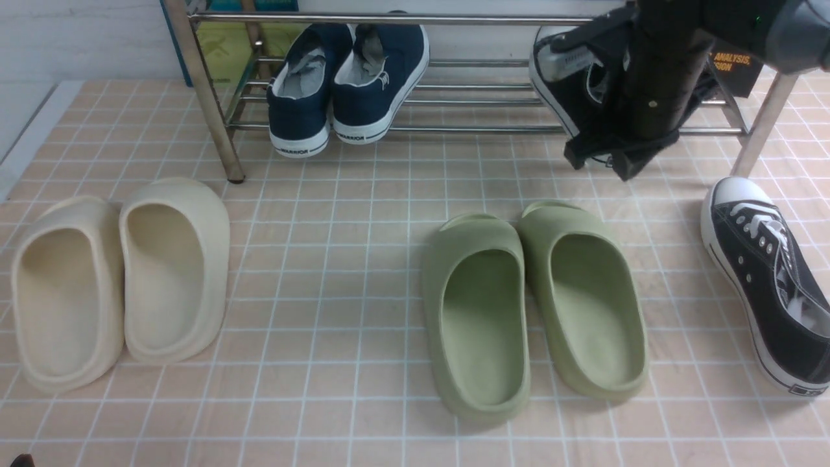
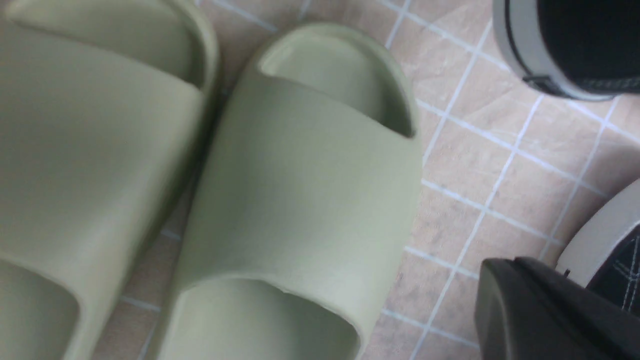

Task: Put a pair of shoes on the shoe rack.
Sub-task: Use the right arm to put a shoe into the shoe rack

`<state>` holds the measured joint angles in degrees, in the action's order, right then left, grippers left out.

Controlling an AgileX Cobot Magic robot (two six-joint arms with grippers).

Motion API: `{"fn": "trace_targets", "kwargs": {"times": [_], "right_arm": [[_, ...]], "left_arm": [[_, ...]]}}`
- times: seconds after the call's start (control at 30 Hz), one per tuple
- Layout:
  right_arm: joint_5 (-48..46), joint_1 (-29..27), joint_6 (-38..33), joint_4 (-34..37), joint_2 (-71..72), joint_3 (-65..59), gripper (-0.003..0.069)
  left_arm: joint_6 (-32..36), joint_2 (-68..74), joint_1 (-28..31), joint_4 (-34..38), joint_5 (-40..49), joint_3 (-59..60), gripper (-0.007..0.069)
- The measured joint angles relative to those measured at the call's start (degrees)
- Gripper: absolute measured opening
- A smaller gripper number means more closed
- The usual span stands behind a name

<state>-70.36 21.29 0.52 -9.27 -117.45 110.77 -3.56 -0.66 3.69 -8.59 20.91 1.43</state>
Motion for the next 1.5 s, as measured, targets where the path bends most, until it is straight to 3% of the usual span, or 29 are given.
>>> {"fn": "trace_targets", "kwargs": {"times": [0.27, 0.53, 0.67, 1.03, 1.23, 1.5], "right_arm": [[14.7, -1.8, 4.5, -3.1, -4.3, -0.8, -0.0019], [22.8, -1.8, 7.0, -3.3, -5.2, -0.8, -0.0019], [22.8, -1.8, 7.5, -3.3, -5.2, -0.8, -0.0019], [6.5, -2.3, 2.1, -4.2, -0.2, -0.7, -0.0018], [12.2, -6.1, 1.7, -4.1, -3.9, -0.7, -0.0018], [18.8, -6.4, 1.8, -0.1, -6.0, -0.7, -0.0018]], "left_arm": [[0.0, 0.0, 0.0, 0.0, 0.0, 0.0, 0.0236], [0.0, 0.0, 0.0, 0.0, 0.0, 0.0, 0.0236], [0.0, 0.0, 0.0, 0.0, 0.0, 0.0, 0.0236], [0.0, 0.0, 0.0, 0.0, 0.0, 0.0, 0.0236], [0.0, 0.0, 0.0, 0.0, 0.0, 0.0, 0.0236], [0.0, 0.0, 0.0, 0.0, 0.0, 0.0, 0.0236]]}}
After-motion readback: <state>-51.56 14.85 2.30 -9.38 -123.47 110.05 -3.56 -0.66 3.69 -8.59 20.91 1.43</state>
